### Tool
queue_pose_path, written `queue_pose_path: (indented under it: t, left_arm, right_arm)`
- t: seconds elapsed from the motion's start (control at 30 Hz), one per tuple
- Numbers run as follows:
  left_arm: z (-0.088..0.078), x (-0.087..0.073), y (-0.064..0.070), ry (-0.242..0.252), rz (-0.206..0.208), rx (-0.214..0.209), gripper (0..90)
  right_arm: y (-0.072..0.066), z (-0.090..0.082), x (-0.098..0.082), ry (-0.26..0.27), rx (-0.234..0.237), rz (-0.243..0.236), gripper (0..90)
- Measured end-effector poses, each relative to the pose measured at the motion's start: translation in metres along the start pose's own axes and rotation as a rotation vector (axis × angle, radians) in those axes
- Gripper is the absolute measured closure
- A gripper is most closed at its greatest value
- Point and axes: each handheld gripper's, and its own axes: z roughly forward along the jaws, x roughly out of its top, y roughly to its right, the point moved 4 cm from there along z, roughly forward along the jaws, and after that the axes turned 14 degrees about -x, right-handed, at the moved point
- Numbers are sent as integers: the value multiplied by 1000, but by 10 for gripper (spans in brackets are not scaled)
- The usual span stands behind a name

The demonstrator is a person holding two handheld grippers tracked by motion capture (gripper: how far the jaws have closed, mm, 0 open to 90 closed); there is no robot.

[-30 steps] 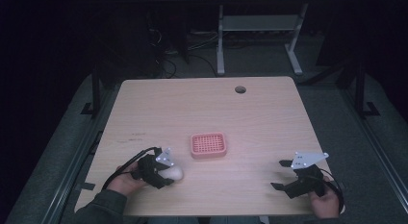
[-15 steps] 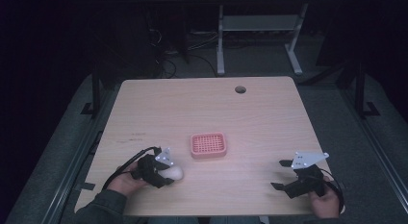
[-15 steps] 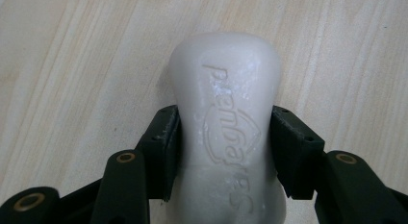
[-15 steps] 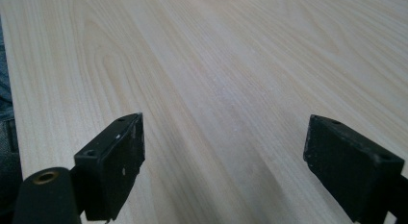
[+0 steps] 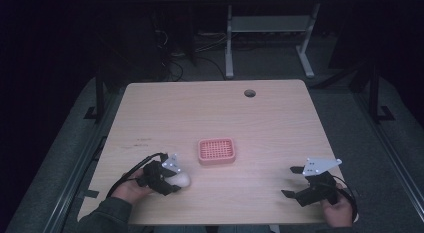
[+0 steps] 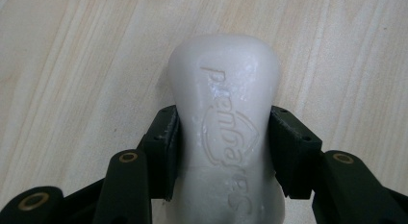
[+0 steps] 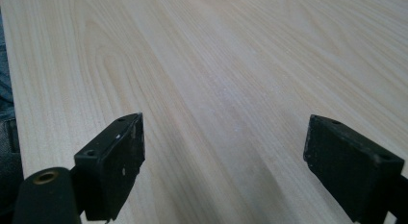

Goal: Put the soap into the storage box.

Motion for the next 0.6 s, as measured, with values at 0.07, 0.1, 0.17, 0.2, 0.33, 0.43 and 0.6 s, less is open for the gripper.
queue_pose_path:
  t: [0.07,0.1,0.17,0.2,0.33,0.43,0.6]
  left_arm:
    - [0,0,0,0,-6,0,494]
    - [0,0,0,-2,-7,0,495]
    - [0,0,1,-4,-6,3,495]
    - [0,0,1,-1,-6,4,495]
    - [-3,1,1,8,0,10,496]
    - [-4,1,2,14,-2,13,495]
    - [-5,2,3,1,10,16,496]
  right_arm:
    - [0,0,0,0,0,0,141]
    - [0,0,0,0,0,0,141]
    - [0,0,0,1,0,1,141]
    - [0,0,0,1,1,1,141]
    - [-1,0,0,1,0,2,141]
    - [-1,0,0,1,1,1,141]
    - [0,0,0,1,-2,2,141]
